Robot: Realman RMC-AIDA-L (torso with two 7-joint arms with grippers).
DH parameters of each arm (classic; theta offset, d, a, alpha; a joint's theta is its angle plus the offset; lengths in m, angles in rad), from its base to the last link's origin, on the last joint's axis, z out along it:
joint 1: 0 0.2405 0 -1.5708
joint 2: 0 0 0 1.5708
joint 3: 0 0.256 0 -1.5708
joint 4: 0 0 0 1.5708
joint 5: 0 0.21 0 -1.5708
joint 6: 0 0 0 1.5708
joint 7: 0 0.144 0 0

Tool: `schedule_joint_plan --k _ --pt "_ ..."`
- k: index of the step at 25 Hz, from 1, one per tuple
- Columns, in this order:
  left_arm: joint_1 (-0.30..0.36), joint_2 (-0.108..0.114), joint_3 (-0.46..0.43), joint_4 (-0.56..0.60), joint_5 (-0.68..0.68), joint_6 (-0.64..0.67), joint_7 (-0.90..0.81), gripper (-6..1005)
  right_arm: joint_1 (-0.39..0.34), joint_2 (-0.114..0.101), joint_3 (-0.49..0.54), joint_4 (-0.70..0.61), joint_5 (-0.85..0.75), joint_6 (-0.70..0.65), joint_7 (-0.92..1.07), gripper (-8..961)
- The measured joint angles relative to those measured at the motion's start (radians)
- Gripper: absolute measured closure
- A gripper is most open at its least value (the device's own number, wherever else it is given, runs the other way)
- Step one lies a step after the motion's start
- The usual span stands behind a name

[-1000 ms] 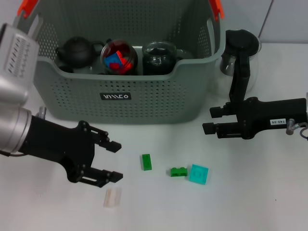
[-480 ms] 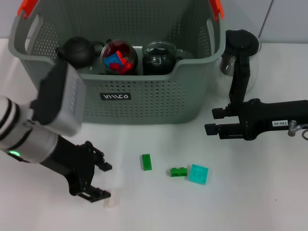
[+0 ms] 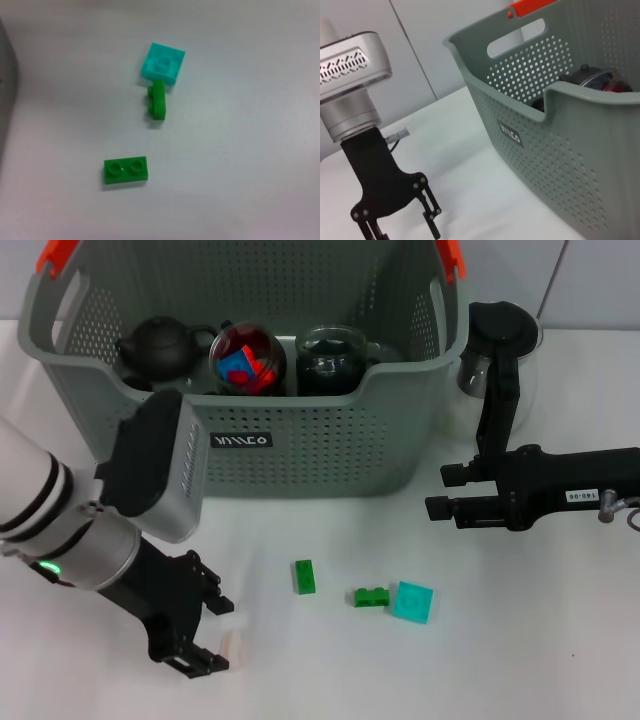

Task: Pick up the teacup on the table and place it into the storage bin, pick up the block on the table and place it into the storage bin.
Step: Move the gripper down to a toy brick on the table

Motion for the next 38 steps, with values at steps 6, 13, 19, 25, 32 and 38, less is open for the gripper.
schedule_joint_plan --k 6,13,19,25,32,38 --pt "-0.001 0.0 0.051 0.002 0.002 0.0 -0.044 393 0.001 0.0 0.0 -0.003 0.0 0.0 0.0 310" --pt "-0.003 0.0 0.079 -0.003 0.002 -0.043 -0.06 398 0.001 0.0 0.0 -0.004 0.0 0.0 0.0 310" --pt "-0.003 0.0 0.109 -0.005 0.004 -0.09 -0.079 402 -0.001 0.0 0.0 0.001 0.0 0.002 0.0 310" --pt "-0.003 0.0 0.113 -0.006 0.005 -0.144 -0.115 406 -0.003 -0.001 0.0 0.002 0.0 0.003 -0.003 310" --pt "-0.005 0.0 0.113 -0.007 0.005 -0.196 -0.126 433 -0.003 -0.002 0.0 0.002 0.0 0.003 -0.006 310" --pt "-0.009 0.0 0.121 -0.019 0.005 -0.198 -0.127 432 -0.004 -0.002 0.0 0.004 0.0 0.003 -0.006 310"
